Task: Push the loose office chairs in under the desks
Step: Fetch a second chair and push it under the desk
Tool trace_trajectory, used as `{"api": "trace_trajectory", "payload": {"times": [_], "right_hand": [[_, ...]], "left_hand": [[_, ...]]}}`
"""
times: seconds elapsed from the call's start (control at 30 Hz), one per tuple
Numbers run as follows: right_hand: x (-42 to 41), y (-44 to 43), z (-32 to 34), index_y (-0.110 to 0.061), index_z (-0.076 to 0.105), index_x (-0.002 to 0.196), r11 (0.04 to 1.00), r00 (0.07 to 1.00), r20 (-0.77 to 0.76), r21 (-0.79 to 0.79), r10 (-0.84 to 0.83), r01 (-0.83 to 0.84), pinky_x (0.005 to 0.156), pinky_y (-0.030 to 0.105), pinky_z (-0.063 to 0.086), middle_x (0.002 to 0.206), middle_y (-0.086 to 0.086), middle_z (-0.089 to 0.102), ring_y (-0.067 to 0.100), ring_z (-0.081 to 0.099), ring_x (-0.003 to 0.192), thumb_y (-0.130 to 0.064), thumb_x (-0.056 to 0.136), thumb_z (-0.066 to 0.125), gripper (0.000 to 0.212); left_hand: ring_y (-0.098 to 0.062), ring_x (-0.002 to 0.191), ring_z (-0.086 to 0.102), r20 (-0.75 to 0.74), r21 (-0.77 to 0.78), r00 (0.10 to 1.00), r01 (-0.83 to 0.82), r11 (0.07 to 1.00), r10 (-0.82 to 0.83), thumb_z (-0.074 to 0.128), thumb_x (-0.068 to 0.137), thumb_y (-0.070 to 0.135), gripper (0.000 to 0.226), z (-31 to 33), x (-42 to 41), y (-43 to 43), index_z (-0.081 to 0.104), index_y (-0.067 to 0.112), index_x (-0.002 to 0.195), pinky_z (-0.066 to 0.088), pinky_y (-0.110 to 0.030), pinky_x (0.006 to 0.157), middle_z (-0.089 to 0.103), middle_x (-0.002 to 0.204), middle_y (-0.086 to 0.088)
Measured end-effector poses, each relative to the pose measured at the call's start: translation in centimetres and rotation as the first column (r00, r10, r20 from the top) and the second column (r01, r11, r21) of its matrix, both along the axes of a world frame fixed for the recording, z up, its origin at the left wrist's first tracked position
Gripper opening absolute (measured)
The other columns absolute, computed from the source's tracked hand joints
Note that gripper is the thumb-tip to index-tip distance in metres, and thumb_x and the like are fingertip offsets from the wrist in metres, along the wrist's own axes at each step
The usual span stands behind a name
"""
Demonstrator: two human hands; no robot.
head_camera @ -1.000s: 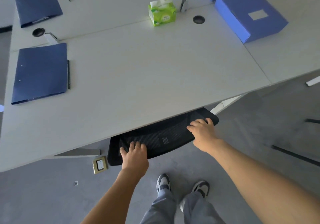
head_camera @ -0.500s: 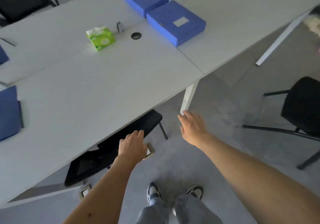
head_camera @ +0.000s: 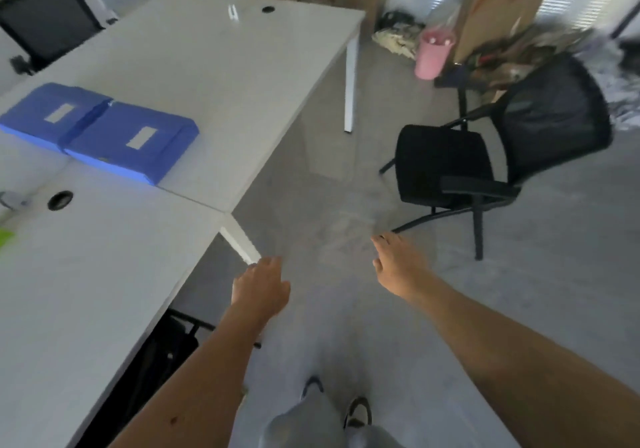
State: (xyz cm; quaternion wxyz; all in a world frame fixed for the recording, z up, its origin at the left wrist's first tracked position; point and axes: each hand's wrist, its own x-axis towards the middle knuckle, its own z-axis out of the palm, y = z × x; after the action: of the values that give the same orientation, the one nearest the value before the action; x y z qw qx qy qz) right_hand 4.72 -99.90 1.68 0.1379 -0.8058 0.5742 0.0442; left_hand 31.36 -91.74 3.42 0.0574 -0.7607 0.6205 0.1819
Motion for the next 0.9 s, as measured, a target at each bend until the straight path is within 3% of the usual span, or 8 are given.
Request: {"api": "trace_trajectory", "payload": {"times": [0.13,0.43,0.9], "right_hand": [[-6.6,-2.3,0.0,-0.015,0.038,0.141,0.988,0.987,-0.066,0.033,-0.145,0.148,0.096,0.044,0.043,0.135,0.012,0.051,0.033,0.049,0.121,-0.028,0.097,0.049,0.047],[-20.4,-9.5,0.7,-0.017,0.039,0.140,0.863,0.858,-0.148,0.048,-0.491,0.502,0.099,0.045,0.043,0.144,0.010,0.046,0.033,0.048,0.122,-0.025,0.096,0.045,0.045],[-35.0,-13.6,0.8,-0.018,0.032,0.146,0.674,0.680,-0.130,0.092,-0.722,0.733,0.105,0.044,0.039,0.152,0.009,0.038,0.032,0.042,0.130,-0.032,0.100,0.041,0.050]], "left_hand": [[-0.037,0.116,0.058,-0.001,0.009,0.989,0.146,0.989,-0.146,0.055,0.091,0.035,0.046,-0.7,-4.8,-6.9,0.046,0.018,0.133,0.051,-0.047,0.094,0.057,0.130,-0.011],[-0.033,0.123,0.053,-0.043,0.019,0.895,0.446,0.895,-0.444,0.048,0.096,0.038,0.050,-1.9,-18.1,-25.3,0.040,0.019,0.142,0.047,-0.048,0.098,0.049,0.142,-0.008],[-0.032,0.106,0.058,-0.068,-0.003,0.728,0.684,0.730,-0.682,0.051,0.094,0.036,0.044,-2.0,-35.7,-37.8,0.044,0.017,0.133,0.053,-0.051,0.087,0.056,0.125,-0.007]]}}
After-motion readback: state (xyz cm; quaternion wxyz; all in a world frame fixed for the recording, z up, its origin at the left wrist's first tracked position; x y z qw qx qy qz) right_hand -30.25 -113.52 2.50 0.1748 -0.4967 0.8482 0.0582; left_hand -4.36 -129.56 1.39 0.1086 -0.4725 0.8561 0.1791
